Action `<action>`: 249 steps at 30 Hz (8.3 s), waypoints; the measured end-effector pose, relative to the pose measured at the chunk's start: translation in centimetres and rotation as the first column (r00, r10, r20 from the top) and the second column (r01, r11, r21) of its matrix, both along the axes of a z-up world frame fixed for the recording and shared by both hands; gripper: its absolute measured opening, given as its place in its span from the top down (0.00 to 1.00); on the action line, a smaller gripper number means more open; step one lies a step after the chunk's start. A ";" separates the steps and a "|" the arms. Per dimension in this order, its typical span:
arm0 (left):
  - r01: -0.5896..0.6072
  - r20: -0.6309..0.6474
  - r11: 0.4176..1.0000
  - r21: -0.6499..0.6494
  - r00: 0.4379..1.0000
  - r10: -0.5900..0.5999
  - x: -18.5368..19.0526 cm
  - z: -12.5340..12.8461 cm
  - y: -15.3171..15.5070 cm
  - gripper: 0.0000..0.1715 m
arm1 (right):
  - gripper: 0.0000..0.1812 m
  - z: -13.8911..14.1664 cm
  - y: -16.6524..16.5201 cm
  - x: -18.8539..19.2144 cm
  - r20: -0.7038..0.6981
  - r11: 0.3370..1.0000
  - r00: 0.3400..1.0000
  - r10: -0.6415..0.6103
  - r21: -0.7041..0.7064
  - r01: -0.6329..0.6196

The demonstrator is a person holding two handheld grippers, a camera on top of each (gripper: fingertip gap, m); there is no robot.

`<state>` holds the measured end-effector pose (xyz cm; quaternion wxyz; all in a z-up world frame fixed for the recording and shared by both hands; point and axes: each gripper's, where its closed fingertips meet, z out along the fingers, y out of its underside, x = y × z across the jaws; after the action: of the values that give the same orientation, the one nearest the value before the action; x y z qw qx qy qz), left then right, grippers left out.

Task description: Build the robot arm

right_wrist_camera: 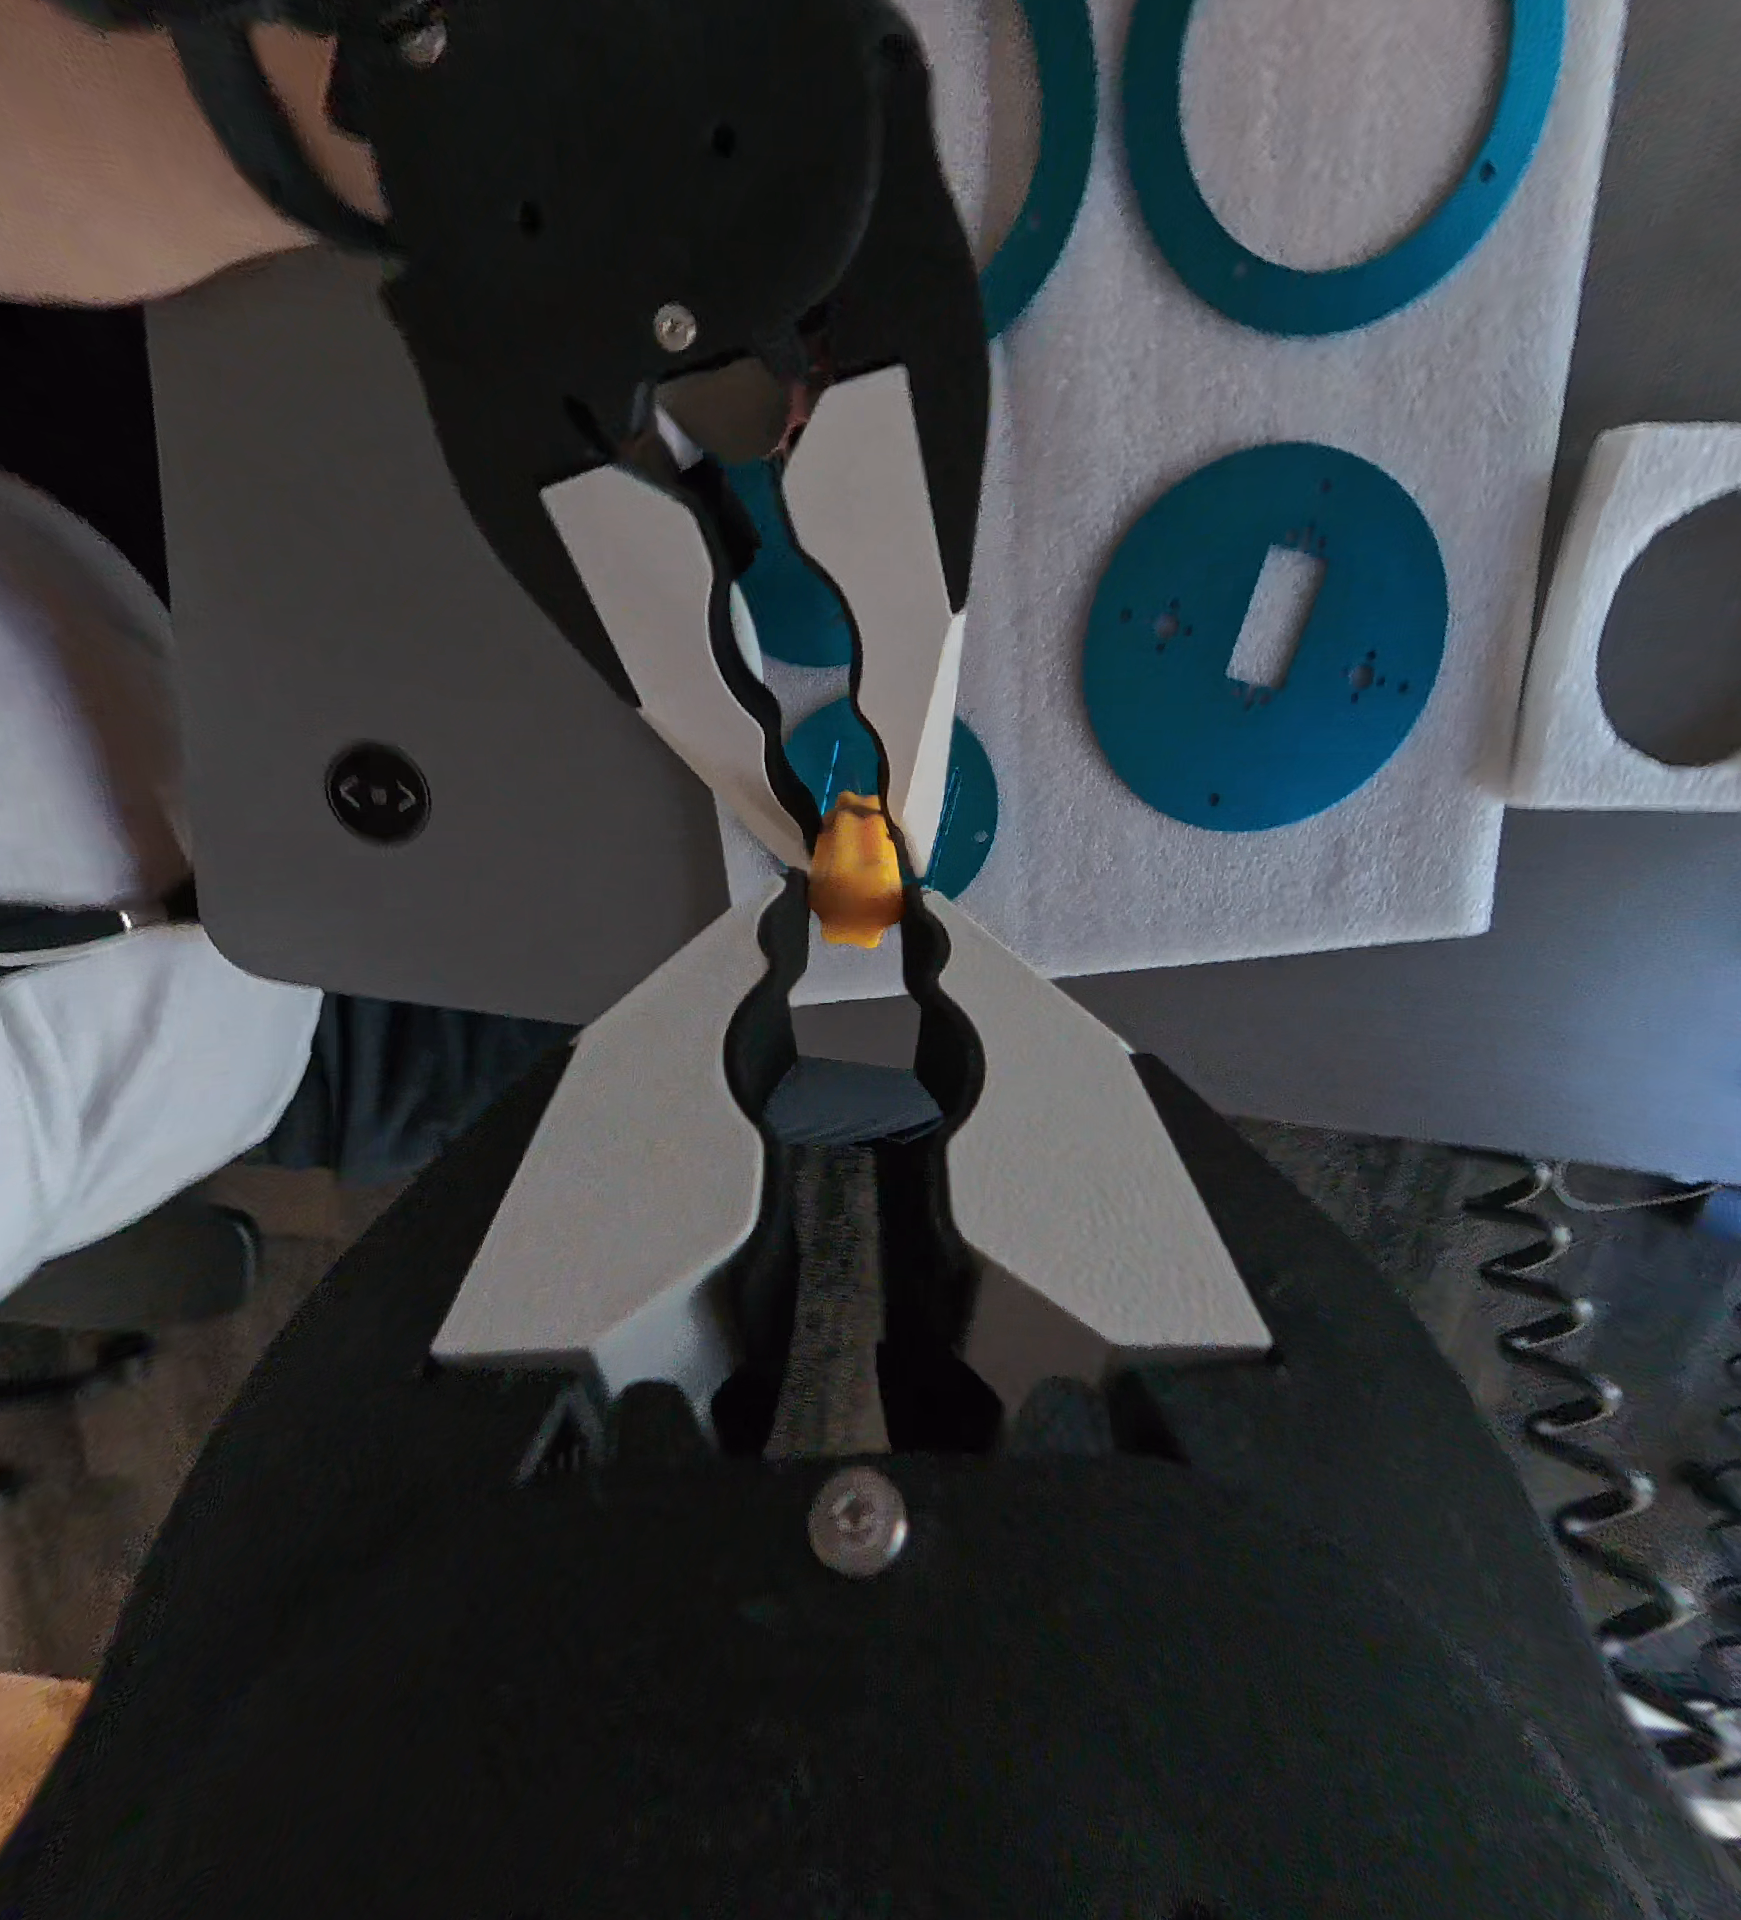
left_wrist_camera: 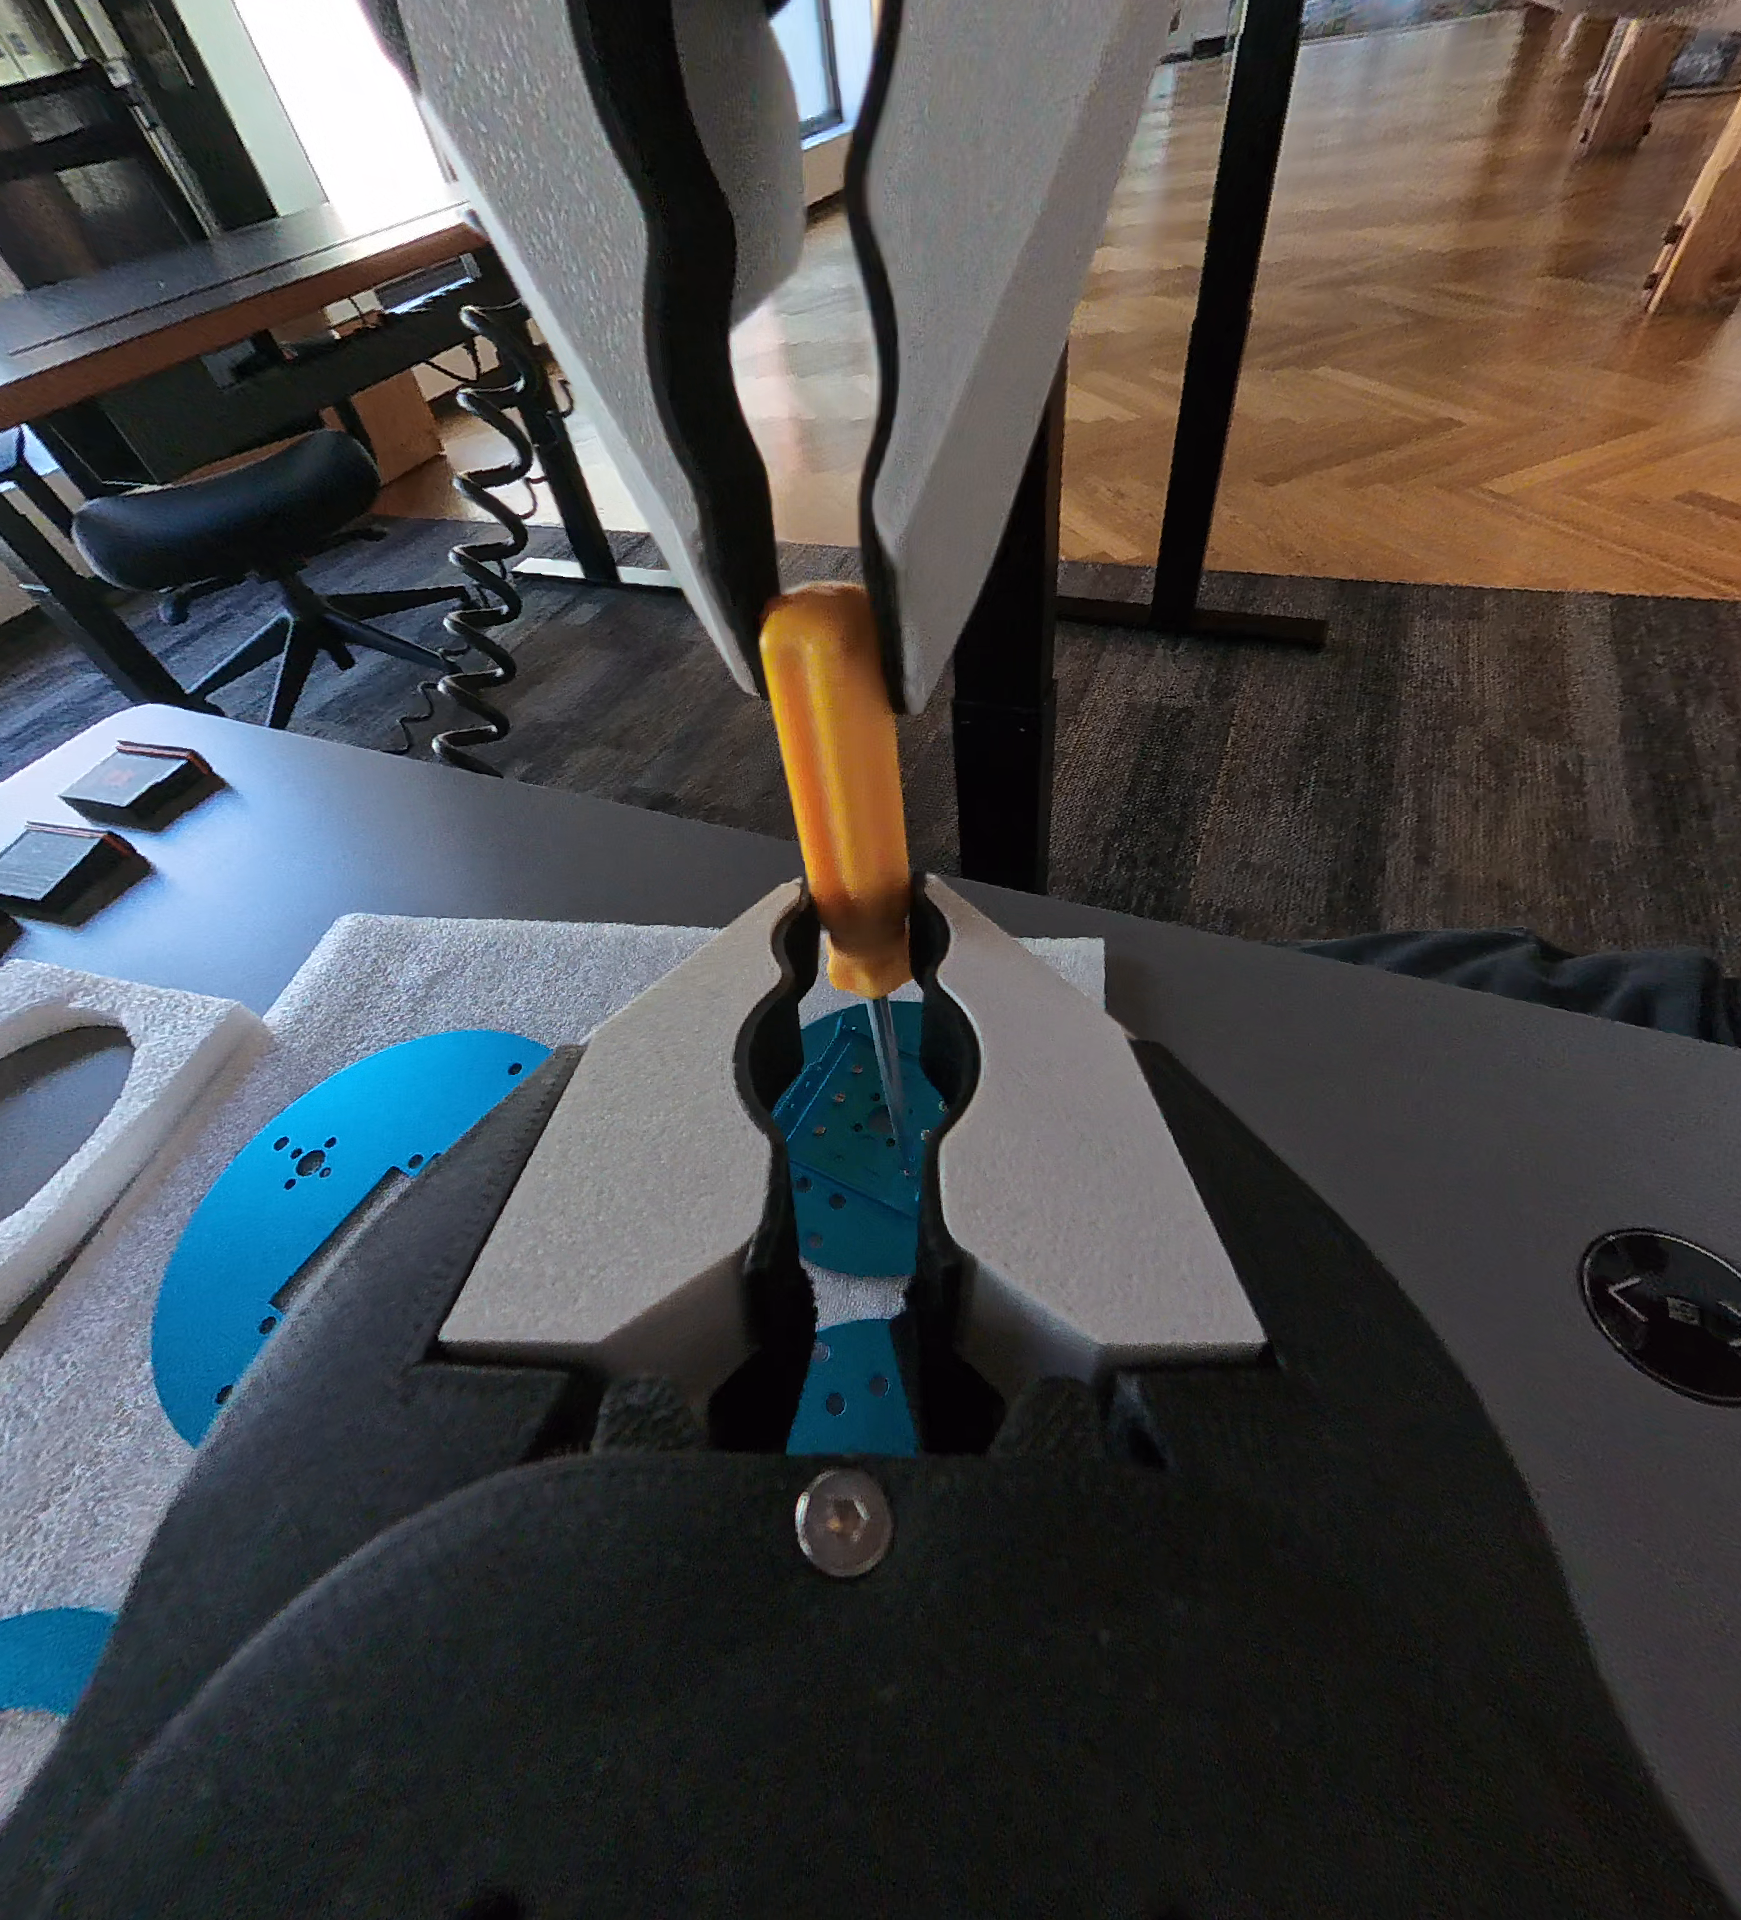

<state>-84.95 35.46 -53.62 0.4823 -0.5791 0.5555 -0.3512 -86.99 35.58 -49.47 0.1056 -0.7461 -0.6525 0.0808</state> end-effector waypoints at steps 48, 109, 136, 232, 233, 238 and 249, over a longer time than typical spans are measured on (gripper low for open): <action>0.060 -0.003 0.998 -0.007 0.998 -0.060 0.2 -0.4 -0.9 0.91 | 0.91 -0.7 -1.2 -0.9 -0.006 0.997 0.999 0.046 0.061 -0.045; 0.044 -0.019 0.999 -0.003 0.999 -0.044 1.0 -0.7 -0.8 0.94 | 0.90 -0.9 -1.0 -1.1 -0.015 0.931 0.934 -0.358 0.067 0.358; 0.064 -0.027 0.998 0.025 0.998 -0.063 1.0 -0.8 -1.2 0.95 | 0.90 -1.1 -1.6 -1.2 0.028 0.978 0.985 -0.168 0.129 0.163; 0.015 -0.034 1.000 -0.026 0.999 -0.016 1.2 -1.4 -0.3 0.94 | 0.91 -0.1 0.5 -2.8 -0.925 0.793 0.371 -0.077 0.169 0.586; 0.019 -0.034 1.000 -0.022 0.999 -0.020 1.2 -1.4 -0.4 0.94 | 0.91 0.0 0.3 -2.8 -0.923 0.795 0.382 -0.051 0.194 0.575; 0.039 -0.034 0.999 -0.006 0.999 -0.040 1.5 -1.4 -0.8 0.95 | 0.90 0.4 -0.9 -3.0 -0.927 0.955 0.373 0.040 0.146 0.259; 0.044 -0.054 0.999 -0.022 0.998 -0.045 1.7 -1.7 -1.0 0.95 | 0.90 0.4 -0.4 -2.1 -0.974 0.761 0.220 -0.051 0.105 0.640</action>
<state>-83.23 34.47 -55.31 0.4530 -0.5808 0.5778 -0.3516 -89.05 35.18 -49.06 0.6644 -0.6300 -0.2666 0.3011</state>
